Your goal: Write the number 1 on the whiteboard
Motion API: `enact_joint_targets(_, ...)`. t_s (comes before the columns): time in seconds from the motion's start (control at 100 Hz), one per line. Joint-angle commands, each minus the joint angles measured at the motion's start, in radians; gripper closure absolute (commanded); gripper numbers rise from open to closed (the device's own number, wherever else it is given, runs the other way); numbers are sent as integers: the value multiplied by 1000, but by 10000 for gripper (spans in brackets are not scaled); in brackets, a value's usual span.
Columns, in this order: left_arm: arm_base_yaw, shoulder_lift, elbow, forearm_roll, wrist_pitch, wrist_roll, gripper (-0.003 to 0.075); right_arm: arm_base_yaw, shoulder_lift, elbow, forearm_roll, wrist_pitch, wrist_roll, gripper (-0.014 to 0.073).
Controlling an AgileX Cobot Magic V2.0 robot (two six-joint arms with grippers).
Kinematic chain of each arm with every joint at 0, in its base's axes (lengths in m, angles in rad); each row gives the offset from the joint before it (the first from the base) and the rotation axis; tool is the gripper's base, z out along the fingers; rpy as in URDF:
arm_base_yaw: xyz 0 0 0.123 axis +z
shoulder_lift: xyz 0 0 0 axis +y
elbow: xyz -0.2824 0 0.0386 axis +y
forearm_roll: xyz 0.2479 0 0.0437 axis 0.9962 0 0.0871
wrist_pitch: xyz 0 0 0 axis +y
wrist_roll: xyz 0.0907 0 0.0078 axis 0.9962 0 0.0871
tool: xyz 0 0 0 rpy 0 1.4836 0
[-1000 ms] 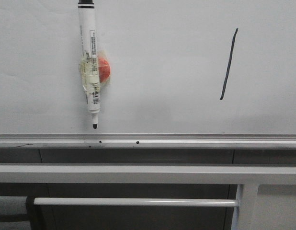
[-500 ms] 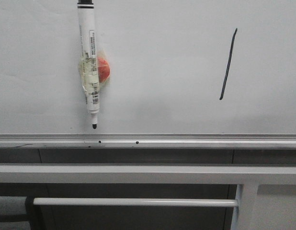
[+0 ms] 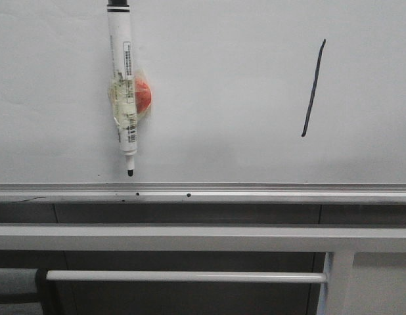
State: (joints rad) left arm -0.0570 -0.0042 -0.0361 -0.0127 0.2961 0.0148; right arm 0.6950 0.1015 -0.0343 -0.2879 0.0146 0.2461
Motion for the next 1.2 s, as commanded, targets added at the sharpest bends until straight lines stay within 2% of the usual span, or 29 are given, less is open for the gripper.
enact_joint_targets(0.0,7,-22,20,-31,-114,30,741,-5,10,-26,4,-77,-6,637)
enact_joint_targets(0.06,7,-22,50,-31,-118,30,741,-5,10,-26,4,-77,-6,637)
enact_joint_targets(0.13,9,-22,47,-29,-44,32,741,-5,10,-26,4,-77,-6,637)
enact_joint_targets(1.19,26,-22,47,-55,-45,37,741,-5,10,-26,4,-77,-6,637)
